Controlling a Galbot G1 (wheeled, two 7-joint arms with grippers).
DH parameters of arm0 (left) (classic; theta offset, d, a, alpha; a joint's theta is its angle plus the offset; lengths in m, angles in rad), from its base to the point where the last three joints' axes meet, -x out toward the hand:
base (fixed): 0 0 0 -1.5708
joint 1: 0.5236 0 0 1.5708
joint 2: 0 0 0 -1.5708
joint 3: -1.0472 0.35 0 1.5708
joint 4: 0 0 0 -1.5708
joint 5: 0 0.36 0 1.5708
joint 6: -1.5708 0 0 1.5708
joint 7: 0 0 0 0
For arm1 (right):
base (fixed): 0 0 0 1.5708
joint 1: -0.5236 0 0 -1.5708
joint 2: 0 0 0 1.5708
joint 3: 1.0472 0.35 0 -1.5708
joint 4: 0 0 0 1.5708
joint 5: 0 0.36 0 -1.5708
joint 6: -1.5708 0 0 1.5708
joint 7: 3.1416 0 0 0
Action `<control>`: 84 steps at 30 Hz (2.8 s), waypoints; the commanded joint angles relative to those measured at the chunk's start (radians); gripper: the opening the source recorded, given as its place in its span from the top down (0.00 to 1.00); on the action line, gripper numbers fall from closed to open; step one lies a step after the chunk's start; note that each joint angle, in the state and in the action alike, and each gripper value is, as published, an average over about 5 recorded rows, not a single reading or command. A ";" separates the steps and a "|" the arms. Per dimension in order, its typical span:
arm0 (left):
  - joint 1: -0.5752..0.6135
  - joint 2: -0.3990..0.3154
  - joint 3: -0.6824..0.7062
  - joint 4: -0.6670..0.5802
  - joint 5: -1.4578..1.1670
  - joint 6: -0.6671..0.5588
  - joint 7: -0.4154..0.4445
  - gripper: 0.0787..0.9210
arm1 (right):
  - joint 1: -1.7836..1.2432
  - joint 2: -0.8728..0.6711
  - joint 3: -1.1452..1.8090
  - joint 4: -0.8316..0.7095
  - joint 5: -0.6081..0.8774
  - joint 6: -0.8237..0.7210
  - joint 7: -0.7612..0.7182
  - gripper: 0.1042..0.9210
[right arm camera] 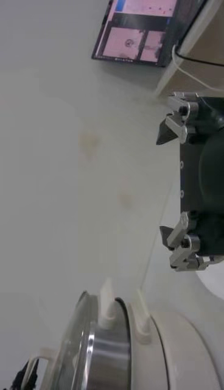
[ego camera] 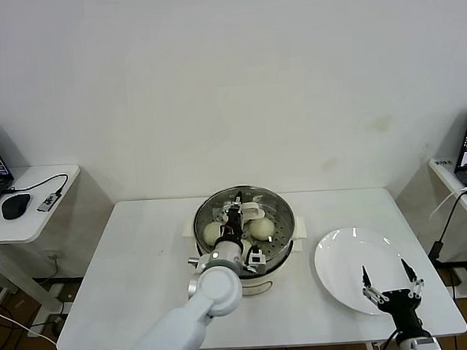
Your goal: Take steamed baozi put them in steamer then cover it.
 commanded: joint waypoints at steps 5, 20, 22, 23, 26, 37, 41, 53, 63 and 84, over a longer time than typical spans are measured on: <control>0.072 0.041 -0.032 -0.120 0.001 -0.014 -0.009 0.60 | -0.003 0.002 -0.001 0.007 -0.003 0.000 -0.001 0.12; 0.572 0.144 -0.369 -0.517 -0.544 -0.233 -0.302 0.14 | -0.012 -0.001 -0.013 0.018 -0.007 0.006 -0.001 0.12; 0.694 0.139 -0.486 -0.511 -0.796 -0.373 -0.371 0.12 | -0.013 -0.004 -0.020 0.022 0.000 0.008 0.000 0.12; 0.752 0.128 -0.548 -0.500 -0.914 -0.449 -0.396 0.12 | -0.013 -0.005 -0.025 0.024 0.004 0.009 0.001 0.12; 0.887 0.078 -0.714 -0.474 -1.162 -0.594 -0.438 0.12 | -0.018 -0.014 -0.046 0.026 0.017 0.009 0.004 0.12; 1.090 -0.022 -0.787 -0.364 -1.436 -0.724 -0.447 0.12 | -0.083 -0.086 -0.127 0.009 0.119 0.014 -0.006 0.12; 1.077 -0.049 -0.778 -0.304 -1.469 -0.730 -0.397 0.12 | -0.086 -0.084 -0.149 0.013 0.141 0.013 -0.004 0.12; 1.077 -0.070 -0.774 -0.271 -1.454 -0.732 -0.337 0.12 | -0.107 -0.084 -0.180 0.009 0.140 0.011 -0.012 0.12; 1.071 -0.067 -0.772 -0.279 -1.432 -0.683 -0.332 0.12 | -0.134 -0.098 -0.187 0.047 0.171 -0.056 -0.030 0.12; 1.100 -0.054 -0.782 -0.281 -1.442 -0.674 -0.311 0.12 | -0.164 -0.100 -0.189 0.068 0.180 -0.069 -0.031 0.12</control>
